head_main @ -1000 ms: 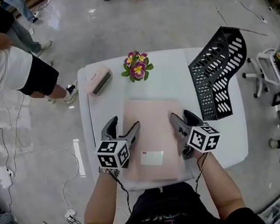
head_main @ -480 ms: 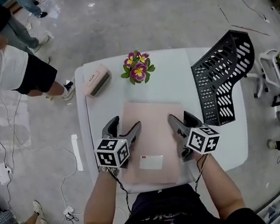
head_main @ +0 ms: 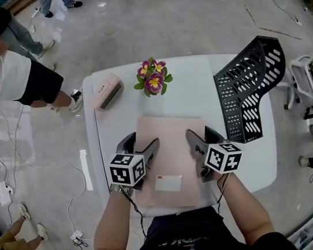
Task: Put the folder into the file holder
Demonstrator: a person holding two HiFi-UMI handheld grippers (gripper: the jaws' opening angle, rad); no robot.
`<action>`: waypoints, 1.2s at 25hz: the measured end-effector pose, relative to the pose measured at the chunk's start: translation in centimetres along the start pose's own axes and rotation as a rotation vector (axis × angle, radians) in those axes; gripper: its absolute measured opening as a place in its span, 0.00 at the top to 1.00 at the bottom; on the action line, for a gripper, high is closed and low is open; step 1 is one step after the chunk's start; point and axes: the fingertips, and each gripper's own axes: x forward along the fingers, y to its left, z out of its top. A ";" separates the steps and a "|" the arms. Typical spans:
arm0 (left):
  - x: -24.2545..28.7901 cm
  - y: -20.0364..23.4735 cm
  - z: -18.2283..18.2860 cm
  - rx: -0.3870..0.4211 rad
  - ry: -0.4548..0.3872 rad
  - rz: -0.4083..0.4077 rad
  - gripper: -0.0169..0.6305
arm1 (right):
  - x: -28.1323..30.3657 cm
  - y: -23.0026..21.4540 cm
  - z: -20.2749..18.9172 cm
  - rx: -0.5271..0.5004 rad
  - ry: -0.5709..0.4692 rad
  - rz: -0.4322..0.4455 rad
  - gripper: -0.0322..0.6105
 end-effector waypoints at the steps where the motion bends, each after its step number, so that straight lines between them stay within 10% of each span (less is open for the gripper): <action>1: 0.0 0.0 0.0 -0.003 0.000 0.000 0.42 | 0.0 0.0 0.0 -0.001 0.001 -0.002 0.49; 30: -9.9 -3.0 5.0 0.092 -0.272 0.068 0.43 | -7.0 8.9 5.0 -0.242 -0.247 0.059 0.49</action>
